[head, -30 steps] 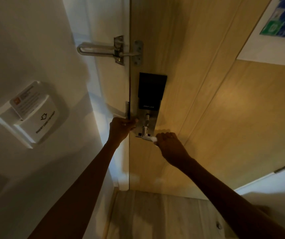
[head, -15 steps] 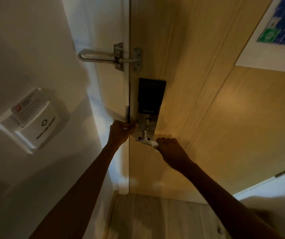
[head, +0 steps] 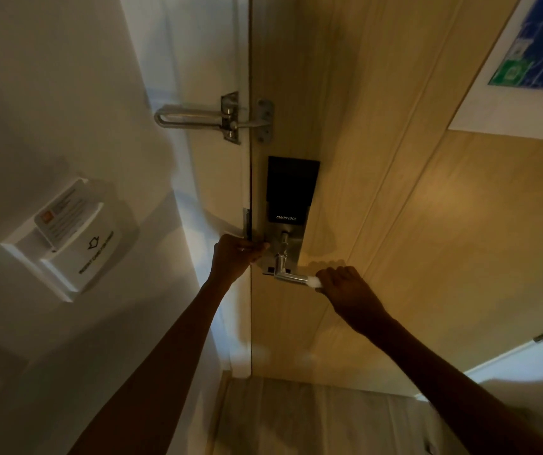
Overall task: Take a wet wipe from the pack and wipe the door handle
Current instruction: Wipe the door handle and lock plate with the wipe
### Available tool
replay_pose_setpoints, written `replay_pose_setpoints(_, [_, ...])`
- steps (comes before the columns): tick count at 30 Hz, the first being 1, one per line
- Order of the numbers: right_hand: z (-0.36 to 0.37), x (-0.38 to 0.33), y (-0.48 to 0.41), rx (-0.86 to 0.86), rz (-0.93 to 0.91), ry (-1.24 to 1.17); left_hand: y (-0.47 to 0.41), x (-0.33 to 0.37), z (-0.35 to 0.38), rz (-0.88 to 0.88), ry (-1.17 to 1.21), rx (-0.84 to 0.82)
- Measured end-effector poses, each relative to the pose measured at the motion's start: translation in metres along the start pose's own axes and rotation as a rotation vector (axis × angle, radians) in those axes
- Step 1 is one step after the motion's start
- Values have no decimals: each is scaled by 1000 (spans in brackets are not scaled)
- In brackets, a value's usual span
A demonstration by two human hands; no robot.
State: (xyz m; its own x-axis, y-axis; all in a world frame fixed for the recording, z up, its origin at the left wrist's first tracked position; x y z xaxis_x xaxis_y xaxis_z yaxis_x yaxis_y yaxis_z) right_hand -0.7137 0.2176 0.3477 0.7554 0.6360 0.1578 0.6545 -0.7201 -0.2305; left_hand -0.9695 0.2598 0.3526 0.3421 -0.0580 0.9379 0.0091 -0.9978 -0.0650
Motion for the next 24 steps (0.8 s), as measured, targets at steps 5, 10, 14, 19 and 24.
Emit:
replay_pose_setpoints(5, [-11,26,18,-24,26,2,2,-1,2,5,15,33])
replay_pose_setpoints(10, [-11,18,16,-95,72,-83,3,-2,2,-9,28,23])
replay_pose_setpoints(14, [-18,12,17,-109,262,-465,2,-5,1,-23,39,24])
replay_pose_setpoints(19, [-17,27,32,50,693,-1030,1,-3,0,-50,55,-9])
replay_pose_setpoints(24, [-11,29,45,138,1033,-1470,0,0,1,-61,45,-17])
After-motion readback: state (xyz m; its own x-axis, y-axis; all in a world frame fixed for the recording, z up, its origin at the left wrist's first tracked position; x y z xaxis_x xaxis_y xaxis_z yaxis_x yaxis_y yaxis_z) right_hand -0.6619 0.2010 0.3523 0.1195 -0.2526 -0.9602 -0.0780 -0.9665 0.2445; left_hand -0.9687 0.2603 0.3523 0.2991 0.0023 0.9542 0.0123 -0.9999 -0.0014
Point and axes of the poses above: each hand's wrist, its own y-axis away from the middle knuckle, its own z-axis out of the palm, x = y × z, the point moved 4 cm from there along -y, towards the middle knuckle, and after that the axes turned 9 degrees about -x, right-handed, at the moved point
